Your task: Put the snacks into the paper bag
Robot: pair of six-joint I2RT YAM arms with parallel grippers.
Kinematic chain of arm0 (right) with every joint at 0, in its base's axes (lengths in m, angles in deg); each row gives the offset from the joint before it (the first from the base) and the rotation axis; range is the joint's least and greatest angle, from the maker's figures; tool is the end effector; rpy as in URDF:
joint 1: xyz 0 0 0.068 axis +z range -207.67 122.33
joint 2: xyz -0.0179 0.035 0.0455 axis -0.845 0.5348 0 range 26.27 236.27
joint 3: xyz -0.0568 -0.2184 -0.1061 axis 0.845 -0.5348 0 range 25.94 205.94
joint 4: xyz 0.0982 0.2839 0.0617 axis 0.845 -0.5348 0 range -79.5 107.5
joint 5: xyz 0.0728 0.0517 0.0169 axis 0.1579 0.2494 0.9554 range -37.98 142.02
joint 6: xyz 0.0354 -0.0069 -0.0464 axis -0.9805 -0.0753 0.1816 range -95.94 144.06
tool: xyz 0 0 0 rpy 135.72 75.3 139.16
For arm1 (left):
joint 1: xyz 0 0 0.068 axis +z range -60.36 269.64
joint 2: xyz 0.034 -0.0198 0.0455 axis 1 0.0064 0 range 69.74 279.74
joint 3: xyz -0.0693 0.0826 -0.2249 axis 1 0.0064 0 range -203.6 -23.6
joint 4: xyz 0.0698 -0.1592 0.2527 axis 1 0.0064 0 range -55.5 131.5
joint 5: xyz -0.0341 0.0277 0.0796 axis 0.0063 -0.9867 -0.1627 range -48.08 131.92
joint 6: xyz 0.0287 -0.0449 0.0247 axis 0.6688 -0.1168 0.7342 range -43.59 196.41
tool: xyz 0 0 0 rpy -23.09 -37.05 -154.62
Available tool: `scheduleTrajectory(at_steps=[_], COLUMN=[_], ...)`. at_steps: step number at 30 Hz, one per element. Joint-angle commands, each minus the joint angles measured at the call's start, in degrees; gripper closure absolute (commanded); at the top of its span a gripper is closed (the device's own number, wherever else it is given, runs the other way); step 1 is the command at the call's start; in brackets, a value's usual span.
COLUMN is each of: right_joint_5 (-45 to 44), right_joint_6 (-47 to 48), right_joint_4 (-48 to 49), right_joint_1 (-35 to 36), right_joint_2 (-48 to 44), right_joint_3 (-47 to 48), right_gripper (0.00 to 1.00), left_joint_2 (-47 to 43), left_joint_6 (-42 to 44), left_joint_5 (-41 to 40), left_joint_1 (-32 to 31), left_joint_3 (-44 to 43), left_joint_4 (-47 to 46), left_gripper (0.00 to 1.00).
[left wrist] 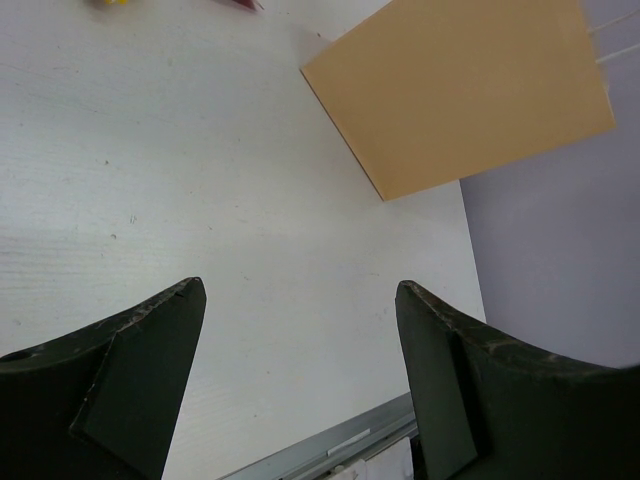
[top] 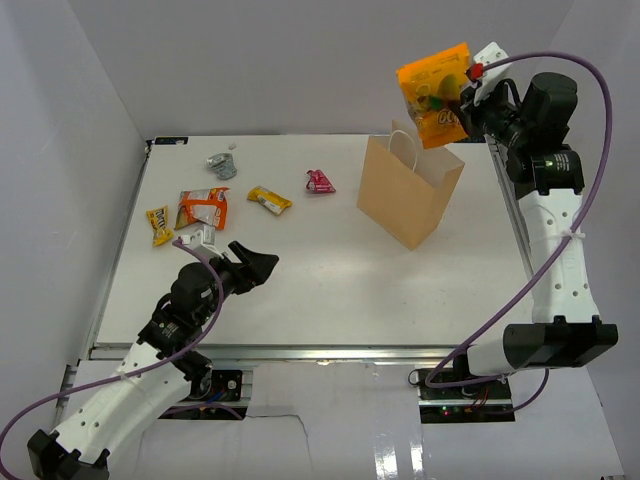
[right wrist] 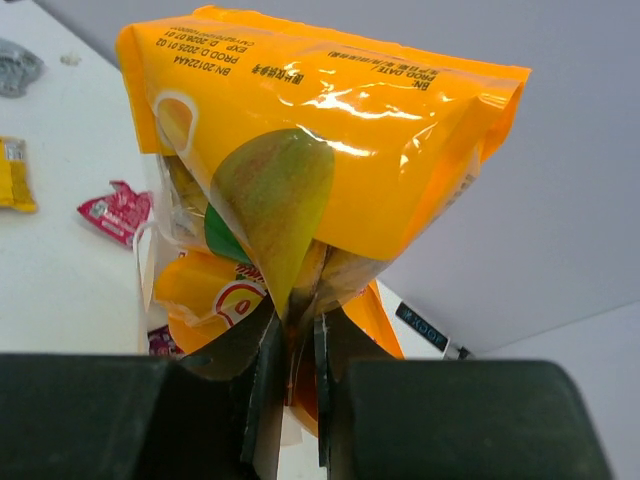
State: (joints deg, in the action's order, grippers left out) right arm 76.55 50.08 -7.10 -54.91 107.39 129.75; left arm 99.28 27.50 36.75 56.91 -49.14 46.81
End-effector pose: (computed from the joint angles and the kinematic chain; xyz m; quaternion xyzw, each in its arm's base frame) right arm 0.3414 0.0342 0.5149 -0.3176 0.6437 0.0126 0.6962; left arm 0.1867 -0.1155 0.2385 -0.1393 0.7877 -0.3643 0.4769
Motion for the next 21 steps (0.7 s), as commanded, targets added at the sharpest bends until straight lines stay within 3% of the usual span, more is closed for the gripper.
scheduleTrajectory(at_steps=[1,15,21], right_joint_5=[-2.1,-12.3,-12.8], right_joint_6=[2.2,7.4,7.2], right_joint_4=[9.2,14.7,14.2], right_joint_1=[-0.1,5.1,5.8], right_joint_2=[-3.7,-8.1,-8.3], right_joint_3=[-4.6,-20.5,-21.0], right_gripper=[0.92,0.92,0.62], left_joint_2=[-0.4,3.4,10.9], left_joint_6=[0.7,0.4,-2.7], left_joint_5=[-0.6,0.0,-2.2], left_joint_1=[0.2,0.2,0.2], left_joint_3=[0.2,-0.4,-3.7], left_joint_4=[0.5,-1.2,-2.0], left_gripper=[0.12,0.12,0.12])
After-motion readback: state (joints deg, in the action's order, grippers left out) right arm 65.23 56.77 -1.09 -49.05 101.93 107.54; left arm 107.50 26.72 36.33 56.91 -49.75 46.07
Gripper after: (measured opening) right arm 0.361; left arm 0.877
